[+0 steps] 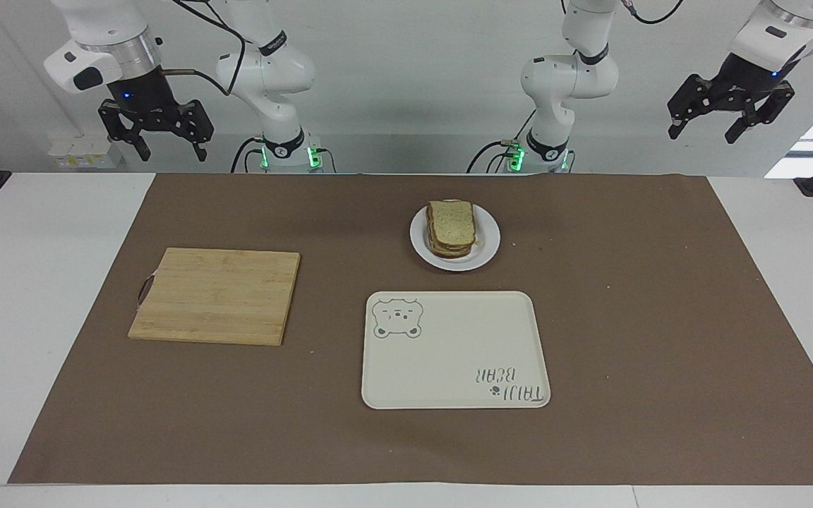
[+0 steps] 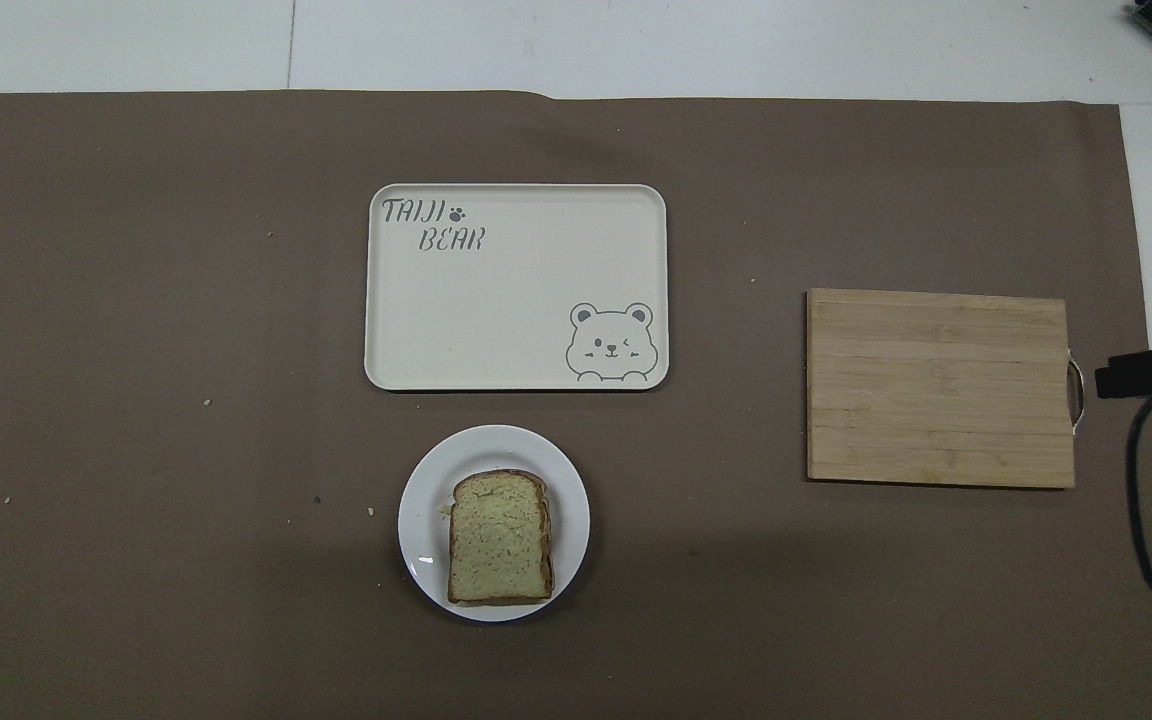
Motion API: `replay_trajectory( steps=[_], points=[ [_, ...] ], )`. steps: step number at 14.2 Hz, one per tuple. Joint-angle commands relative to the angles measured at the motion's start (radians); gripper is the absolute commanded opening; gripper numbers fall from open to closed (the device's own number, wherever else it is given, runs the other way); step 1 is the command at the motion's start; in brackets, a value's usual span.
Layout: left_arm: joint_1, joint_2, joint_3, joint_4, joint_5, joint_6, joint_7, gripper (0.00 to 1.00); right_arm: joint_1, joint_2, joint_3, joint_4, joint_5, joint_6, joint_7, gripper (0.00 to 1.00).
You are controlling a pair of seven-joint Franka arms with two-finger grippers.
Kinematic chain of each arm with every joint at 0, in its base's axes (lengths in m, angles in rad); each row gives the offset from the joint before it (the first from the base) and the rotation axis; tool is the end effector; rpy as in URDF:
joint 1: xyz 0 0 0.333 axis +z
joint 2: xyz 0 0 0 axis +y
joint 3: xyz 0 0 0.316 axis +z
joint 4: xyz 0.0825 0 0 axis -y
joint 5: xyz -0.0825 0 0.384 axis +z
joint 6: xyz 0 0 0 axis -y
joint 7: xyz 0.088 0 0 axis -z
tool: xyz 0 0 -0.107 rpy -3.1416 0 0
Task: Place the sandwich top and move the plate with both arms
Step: 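Reach the left gripper toward the edge of the white plate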
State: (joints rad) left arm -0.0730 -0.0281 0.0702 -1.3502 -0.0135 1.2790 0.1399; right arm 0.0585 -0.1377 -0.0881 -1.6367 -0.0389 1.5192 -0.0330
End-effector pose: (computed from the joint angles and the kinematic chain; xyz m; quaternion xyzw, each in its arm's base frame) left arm 0.5088 -0.0024 0.7150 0.9971 -0.0731 -0.0210 0.0090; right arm 0.5053 -0.0228 0.6617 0.9999 0.0009 0.0094 0.0137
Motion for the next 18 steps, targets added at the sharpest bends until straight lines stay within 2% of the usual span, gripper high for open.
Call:
replay_trajectory(
  steps=[1,10,12,14,18],
  points=[
    [-0.001,-0.027,0.0,-0.03,0.007,-0.01,-0.009,1.0,-0.006,-0.01,0.002,0.003,0.019,-0.011,-0.024,1.0],
    [0.002,-0.027,0.002,-0.032,0.007,-0.004,-0.008,1.0,-0.006,-0.01,0.002,0.003,0.019,-0.011,-0.024,1.0],
    [-0.002,-0.038,-0.003,-0.058,-0.005,0.003,-0.002,1.0,-0.006,-0.01,0.002,0.003,0.019,-0.013,-0.024,1.0],
    [-0.007,-0.081,-0.001,-0.133,-0.083,0.037,-0.003,1.0,-0.006,-0.01,0.002,0.003,0.019,-0.011,-0.024,1.0],
    [-0.04,-0.183,-0.015,-0.433,-0.218,0.224,-0.002,1.0,-0.006,-0.01,0.002,0.003,0.019,-0.011,-0.024,1.0]
  ],
)
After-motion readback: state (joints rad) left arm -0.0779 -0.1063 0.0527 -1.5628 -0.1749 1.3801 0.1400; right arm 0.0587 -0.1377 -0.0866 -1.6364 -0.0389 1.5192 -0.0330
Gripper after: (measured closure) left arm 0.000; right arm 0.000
